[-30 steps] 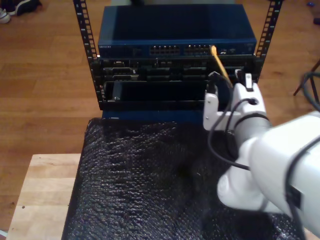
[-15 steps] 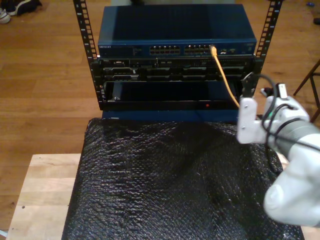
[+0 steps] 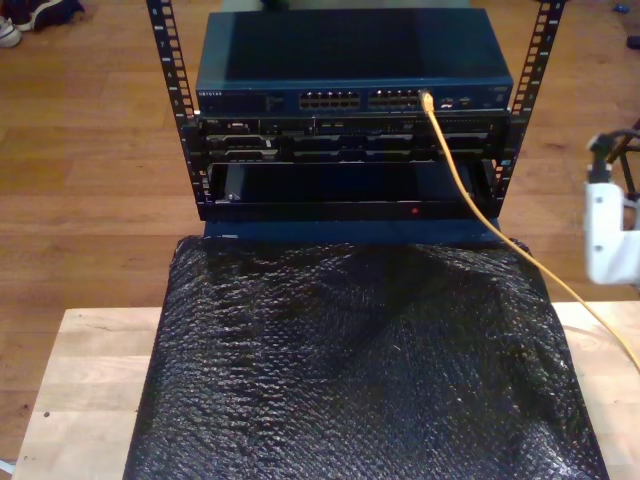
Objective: Grab the cable and plug it in
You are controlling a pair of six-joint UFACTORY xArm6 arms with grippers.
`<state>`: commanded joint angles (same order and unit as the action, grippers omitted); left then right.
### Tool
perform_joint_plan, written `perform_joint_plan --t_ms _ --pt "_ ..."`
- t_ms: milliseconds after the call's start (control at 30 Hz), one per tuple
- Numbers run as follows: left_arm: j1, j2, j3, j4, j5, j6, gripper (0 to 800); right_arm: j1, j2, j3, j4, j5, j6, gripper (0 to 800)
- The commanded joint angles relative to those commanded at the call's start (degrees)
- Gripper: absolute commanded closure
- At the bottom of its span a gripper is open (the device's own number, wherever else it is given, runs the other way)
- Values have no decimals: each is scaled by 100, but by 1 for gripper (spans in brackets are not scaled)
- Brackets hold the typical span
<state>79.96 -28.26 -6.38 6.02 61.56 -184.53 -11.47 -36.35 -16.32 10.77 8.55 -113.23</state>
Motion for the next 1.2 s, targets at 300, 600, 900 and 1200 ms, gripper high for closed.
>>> perform_joint_plan --t_ms 300,600,900,1200 --pt "0 0 0 0 0 0 0 -1732 -870 -53 -9 1943 -1407 82" --pt "0 0 0 0 0 0 0 -3121 -1336 -290 -35 3736 -2497 1" --pt "0 0 0 0 0 0 0 -4290 -1969 62 -53 4457 -3930 1" --pt "0 0 0 0 0 0 0 -5767 -1934 466 -290 4695 -5345 0"
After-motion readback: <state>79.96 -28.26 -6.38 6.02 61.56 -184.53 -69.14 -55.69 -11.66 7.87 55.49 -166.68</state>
